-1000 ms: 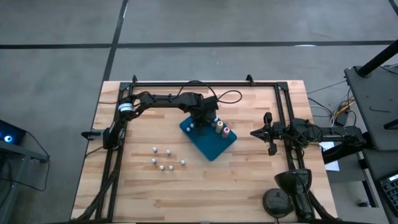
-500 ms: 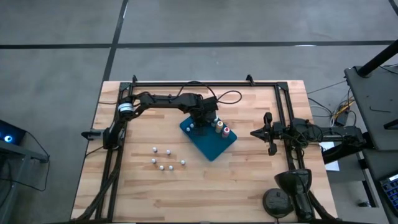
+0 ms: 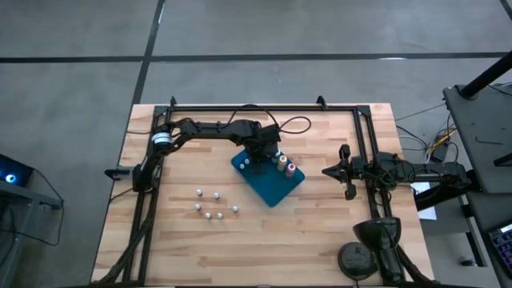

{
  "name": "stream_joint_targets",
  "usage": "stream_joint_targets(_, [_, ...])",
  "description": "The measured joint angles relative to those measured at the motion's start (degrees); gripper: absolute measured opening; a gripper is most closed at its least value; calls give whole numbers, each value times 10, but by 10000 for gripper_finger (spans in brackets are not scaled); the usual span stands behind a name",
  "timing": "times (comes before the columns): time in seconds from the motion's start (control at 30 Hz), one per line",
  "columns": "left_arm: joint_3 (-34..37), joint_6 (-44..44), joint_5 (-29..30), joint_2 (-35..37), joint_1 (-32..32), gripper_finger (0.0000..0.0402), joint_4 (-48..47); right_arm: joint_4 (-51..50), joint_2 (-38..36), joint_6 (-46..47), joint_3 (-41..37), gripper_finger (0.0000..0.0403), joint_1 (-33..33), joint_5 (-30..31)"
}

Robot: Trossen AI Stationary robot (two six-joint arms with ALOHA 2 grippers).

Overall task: Pick & Place food coloring
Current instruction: Put the blue food coloring bottle into the blue bin

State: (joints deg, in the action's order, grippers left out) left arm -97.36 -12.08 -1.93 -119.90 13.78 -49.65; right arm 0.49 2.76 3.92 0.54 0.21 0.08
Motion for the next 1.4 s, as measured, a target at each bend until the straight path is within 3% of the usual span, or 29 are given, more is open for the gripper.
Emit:
stream_joint_targets(0.33, [0,2,0,0,0,91,-1,0,0,0,0,9,0,0])
stream_joint_targets(1.4, [-18,15,28,35,-7,94,-59,0,0,1,0,9,0,0])
